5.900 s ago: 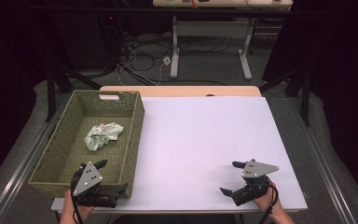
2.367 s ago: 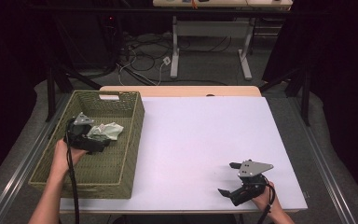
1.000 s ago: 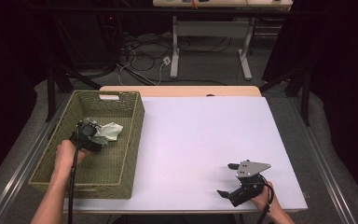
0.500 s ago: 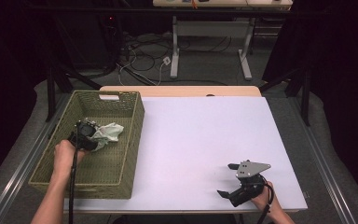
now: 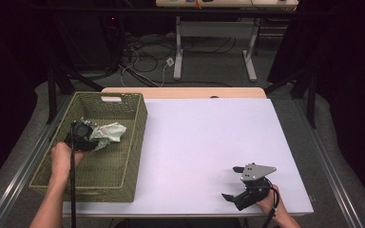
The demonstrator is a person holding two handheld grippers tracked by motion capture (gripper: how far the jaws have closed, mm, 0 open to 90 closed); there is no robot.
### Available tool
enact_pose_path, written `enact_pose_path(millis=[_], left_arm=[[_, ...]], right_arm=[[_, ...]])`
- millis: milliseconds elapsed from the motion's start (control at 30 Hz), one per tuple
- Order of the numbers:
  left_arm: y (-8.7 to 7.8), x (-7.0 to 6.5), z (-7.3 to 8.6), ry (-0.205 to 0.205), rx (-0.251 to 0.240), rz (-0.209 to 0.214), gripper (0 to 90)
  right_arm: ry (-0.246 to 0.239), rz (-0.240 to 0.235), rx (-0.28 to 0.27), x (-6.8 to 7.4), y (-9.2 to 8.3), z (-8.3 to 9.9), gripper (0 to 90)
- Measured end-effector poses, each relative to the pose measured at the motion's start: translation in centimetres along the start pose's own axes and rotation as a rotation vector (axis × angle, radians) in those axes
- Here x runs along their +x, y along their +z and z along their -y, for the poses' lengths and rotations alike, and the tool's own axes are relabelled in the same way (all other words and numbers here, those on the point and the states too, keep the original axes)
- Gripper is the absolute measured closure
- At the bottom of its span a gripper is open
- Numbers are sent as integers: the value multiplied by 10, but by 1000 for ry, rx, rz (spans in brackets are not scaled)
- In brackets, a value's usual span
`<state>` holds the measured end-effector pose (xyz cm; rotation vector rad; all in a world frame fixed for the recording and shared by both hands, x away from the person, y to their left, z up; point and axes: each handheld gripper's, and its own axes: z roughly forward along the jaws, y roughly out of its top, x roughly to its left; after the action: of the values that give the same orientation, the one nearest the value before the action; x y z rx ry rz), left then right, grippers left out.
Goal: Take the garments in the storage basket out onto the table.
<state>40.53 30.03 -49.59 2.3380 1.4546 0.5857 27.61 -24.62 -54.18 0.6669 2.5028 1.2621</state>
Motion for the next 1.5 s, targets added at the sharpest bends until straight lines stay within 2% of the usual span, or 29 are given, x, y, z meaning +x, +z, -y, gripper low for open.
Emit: enact_pose_path(millis=[300, 700, 1133, 1500], left_arm=[[-11, 2, 2, -19, -51, 16, 734], [-23, -1, 2, -6, -99, 17, 733], [-30, -4, 2, -3, -121, 14, 734], [-43, -4, 1, -8, -176, 22, 736]], right_arm=[[0, 0, -3, 0, 0, 0, 1], [0, -1, -3, 0, 0, 0, 1], [-2, -1, 0, 0, 0, 0, 1], [-2, 4, 1, 1, 0, 0, 1]])
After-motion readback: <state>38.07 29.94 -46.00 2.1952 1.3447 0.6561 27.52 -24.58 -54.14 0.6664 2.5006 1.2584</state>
